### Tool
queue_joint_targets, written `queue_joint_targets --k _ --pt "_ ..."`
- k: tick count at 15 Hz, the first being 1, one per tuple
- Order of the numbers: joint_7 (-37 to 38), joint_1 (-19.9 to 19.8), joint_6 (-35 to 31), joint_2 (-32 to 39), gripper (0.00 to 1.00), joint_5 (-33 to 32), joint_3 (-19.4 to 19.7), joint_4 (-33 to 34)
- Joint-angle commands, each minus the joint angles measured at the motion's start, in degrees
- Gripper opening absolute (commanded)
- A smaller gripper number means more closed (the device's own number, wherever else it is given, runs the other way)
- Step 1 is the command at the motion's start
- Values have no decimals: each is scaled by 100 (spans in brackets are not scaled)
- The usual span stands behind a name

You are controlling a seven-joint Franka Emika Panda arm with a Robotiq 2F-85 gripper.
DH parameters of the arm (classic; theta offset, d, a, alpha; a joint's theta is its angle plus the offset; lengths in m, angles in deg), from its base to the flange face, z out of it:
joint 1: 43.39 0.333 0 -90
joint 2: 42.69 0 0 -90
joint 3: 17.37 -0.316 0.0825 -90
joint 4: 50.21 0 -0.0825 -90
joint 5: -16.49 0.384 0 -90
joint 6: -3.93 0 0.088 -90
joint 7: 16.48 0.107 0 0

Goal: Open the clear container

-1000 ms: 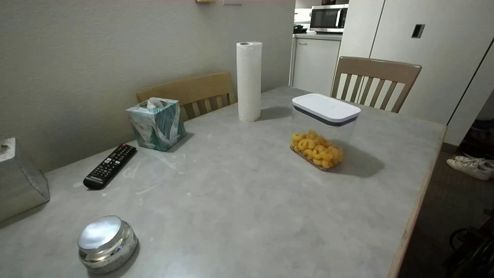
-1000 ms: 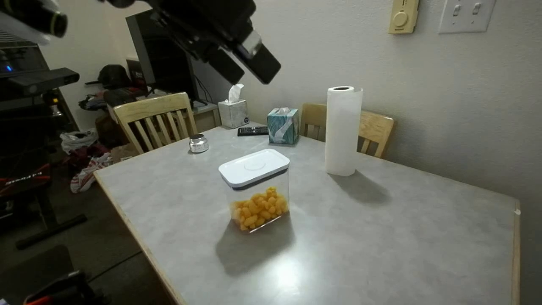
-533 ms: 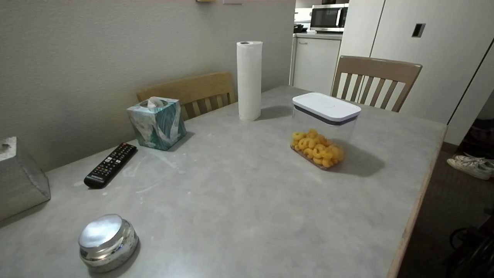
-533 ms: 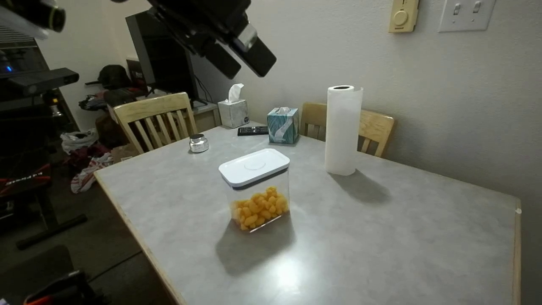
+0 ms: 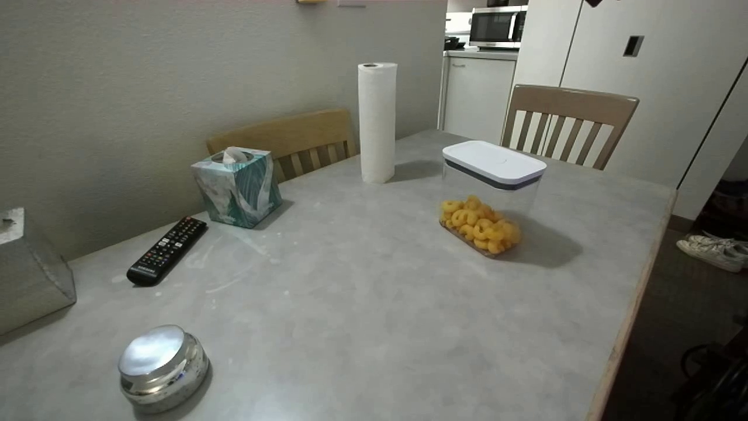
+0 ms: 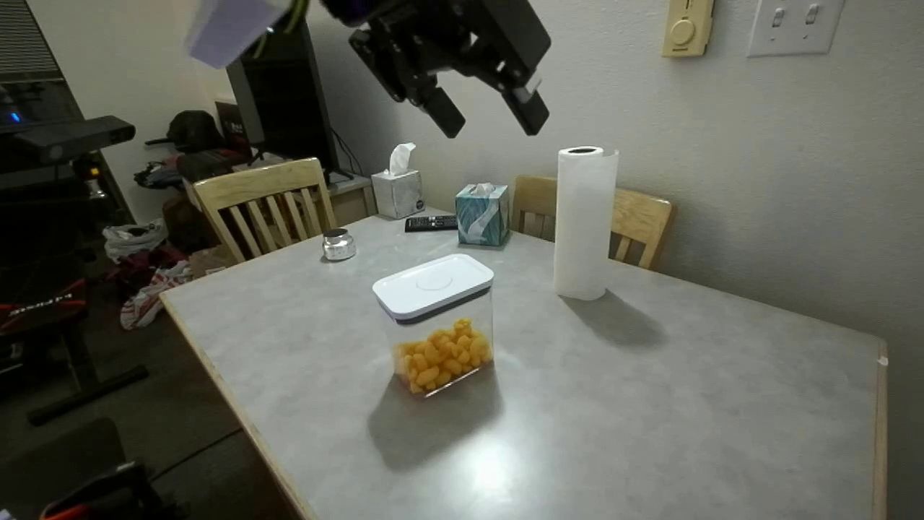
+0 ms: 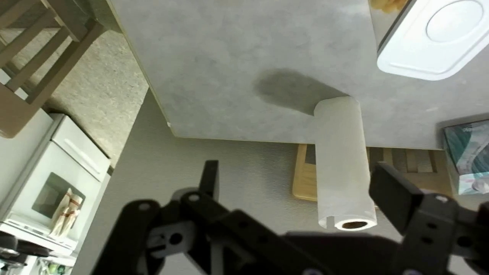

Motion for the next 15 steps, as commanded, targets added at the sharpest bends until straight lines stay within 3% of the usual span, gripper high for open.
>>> queue_joint_targets --k 1,2,6,7,11,15 --pt "-1023 614 746 756 100 838 401 964" --pt "-1246 920 1206 848 100 1130 625 1200" --pt "-2153 641 2953 1425 100 2232 282 2063" --pt "-1842 403 2335 1038 100 2001 2 1571" --pt "-1981 337 2817 1335 100 2159 -67 1935" --pt "-2250 292 3276 1576 100 2763 -202 2076"
